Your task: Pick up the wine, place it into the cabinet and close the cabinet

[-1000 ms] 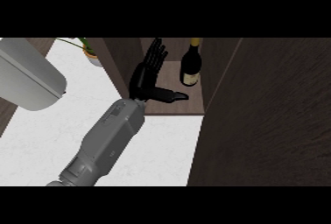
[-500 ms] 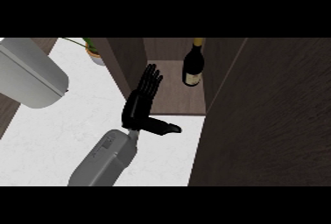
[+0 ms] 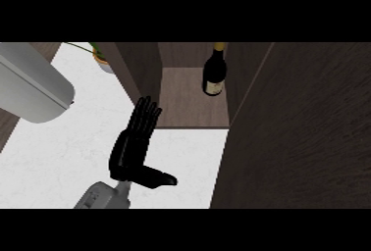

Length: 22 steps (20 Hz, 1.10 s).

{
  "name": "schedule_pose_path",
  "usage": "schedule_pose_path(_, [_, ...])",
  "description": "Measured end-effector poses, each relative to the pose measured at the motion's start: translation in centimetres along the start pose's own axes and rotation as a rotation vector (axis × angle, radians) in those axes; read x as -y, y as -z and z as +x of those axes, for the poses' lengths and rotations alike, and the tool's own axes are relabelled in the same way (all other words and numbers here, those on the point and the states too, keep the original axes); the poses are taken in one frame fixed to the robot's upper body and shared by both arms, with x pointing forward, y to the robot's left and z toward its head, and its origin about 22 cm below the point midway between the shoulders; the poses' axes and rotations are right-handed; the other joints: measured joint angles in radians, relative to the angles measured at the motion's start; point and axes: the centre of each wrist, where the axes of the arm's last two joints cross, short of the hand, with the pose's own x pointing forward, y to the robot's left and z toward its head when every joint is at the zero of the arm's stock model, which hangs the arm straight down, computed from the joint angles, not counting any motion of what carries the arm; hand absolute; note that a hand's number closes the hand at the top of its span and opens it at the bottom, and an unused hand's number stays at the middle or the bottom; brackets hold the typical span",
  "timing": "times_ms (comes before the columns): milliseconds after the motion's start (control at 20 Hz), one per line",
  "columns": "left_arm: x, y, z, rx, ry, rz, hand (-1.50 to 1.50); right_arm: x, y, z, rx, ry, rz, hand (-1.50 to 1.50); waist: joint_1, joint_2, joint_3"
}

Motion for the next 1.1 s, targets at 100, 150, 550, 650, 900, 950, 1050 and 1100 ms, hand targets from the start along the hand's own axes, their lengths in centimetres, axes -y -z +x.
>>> schedule_pose_path(100, [-0.5, -1.2, 0.4, 0.003, -0.008, 0.003, -1.5, 0.1, 0.2, 0.1, 0.004, -0.012, 0.032, -1.5, 0.001, 0.002, 0.0])
schedule_pose_path(150, [-0.6, -1.7, 0.7, 0.01, -0.008, 0.006, -1.5, 0.2, 0.0, 0.0, 0.007, -0.012, 0.05, -1.5, -0.001, 0.002, 0.0])
schedule_pose_path(550, [-4.6, -3.9, 3.5, 0.072, 0.04, 0.028, -1.5, -0.4, -0.3, -0.1, -0.015, 0.014, 0.283, 1.5, 0.004, 0.005, 0.0])
schedule_pose_path(650, [-5.6, -4.7, 4.2, 0.084, 0.05, 0.029, -1.5, -0.5, -0.5, -0.1, -0.019, 0.025, 0.353, 1.5, 0.004, 0.005, 0.0])
schedule_pose_path(900, [-8.4, -5.5, 6.7, 0.104, 0.09, 0.051, -1.5, -1.2, -0.8, 0.0, -0.046, 0.057, 0.442, 1.5, 0.003, 0.006, -0.002])
schedule_pose_path(950, [-9.0, -5.7, 7.3, 0.106, 0.093, 0.055, -1.5, -1.3, -0.9, 0.0, -0.054, 0.065, 0.45, 1.5, 0.001, 0.005, -0.002])
schedule_pose_path(1050, [-10.1, -6.1, 8.1, 0.112, 0.098, 0.062, -1.5, -1.5, -0.8, 0.0, -0.062, 0.069, 0.452, 1.5, 0.0, 0.004, -0.002])
schedule_pose_path(1100, [-10.4, -6.3, 8.5, 0.117, 0.099, 0.067, -1.5, -1.6, -0.8, 0.0, -0.064, 0.074, 0.451, 1.5, 0.0, 0.004, -0.003])
